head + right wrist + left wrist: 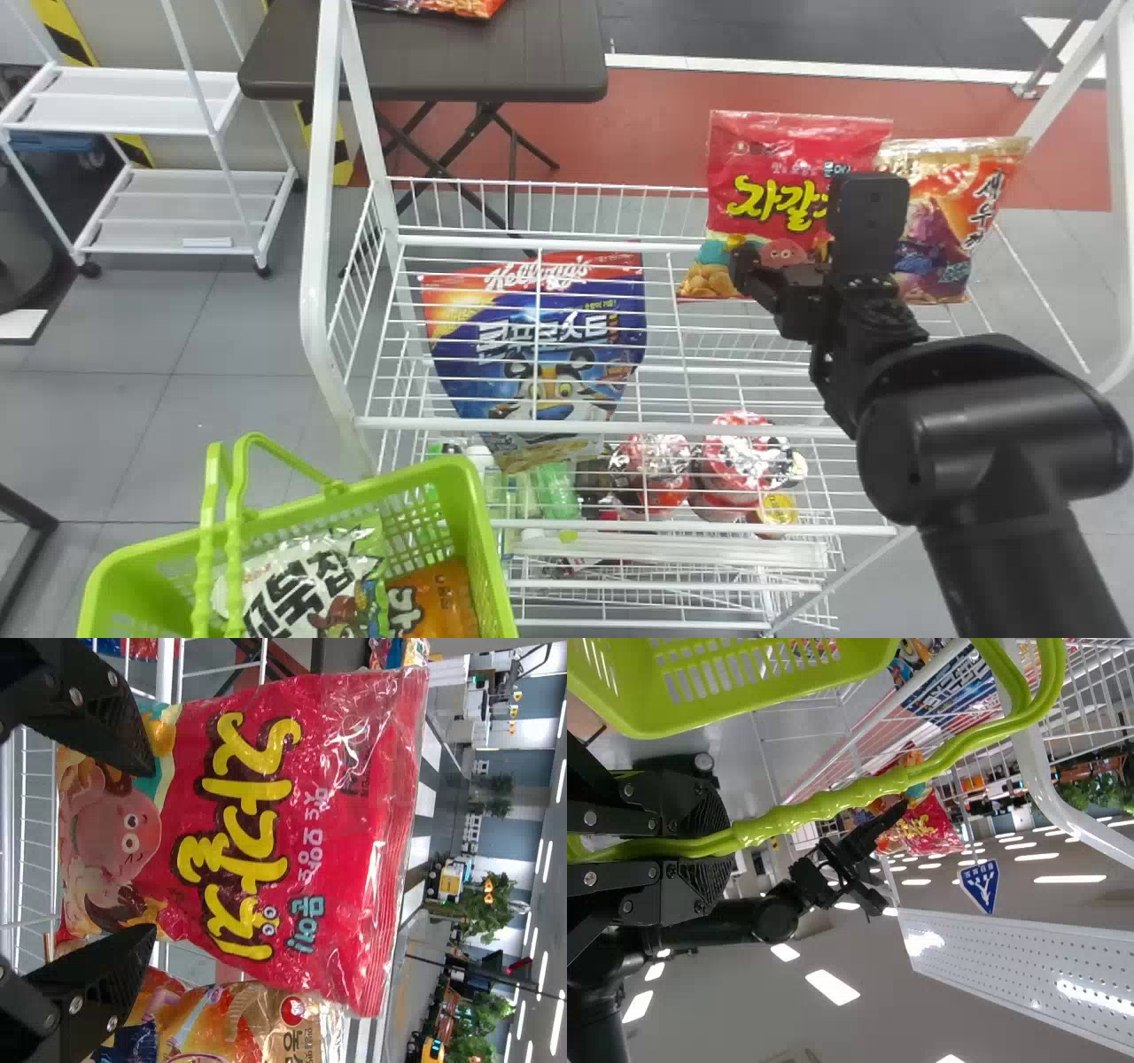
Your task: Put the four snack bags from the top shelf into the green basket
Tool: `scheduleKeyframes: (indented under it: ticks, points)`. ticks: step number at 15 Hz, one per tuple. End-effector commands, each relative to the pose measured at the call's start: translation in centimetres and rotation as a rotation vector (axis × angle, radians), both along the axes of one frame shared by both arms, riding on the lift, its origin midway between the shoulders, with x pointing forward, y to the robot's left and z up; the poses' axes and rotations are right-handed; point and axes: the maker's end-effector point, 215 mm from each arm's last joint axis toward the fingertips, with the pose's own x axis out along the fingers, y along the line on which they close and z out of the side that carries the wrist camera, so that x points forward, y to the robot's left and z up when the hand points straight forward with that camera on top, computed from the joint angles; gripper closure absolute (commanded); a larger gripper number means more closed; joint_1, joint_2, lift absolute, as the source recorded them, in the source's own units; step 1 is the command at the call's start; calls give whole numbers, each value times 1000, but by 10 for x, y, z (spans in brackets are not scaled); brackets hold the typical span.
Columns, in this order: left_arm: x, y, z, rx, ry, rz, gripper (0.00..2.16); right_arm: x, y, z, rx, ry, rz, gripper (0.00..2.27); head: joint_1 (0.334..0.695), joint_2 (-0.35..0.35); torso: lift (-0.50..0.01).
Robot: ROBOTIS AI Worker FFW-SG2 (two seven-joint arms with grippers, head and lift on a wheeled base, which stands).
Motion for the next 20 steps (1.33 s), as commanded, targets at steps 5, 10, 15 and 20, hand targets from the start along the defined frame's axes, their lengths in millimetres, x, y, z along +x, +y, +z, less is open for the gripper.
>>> scheduleKeyframes:
  ticks: [5,10,15,20]
  points:
    - [-3,0,2,-12,0,1,2148,-6,-5,-15,-47,61,-11,2250,695,-67,-1]
    - [-6,5,0,-8,8,13,2148,-21,16,25,-18,-52,38,2246,695,-59,-1]
    - [-6,5,1,-8,6,14,2148,-93,84,72,104,-92,161,2250,695,2,-1]
    - [-6,5,2,-9,4,13,2148,-195,195,48,225,87,387,2250,695,192,-1]
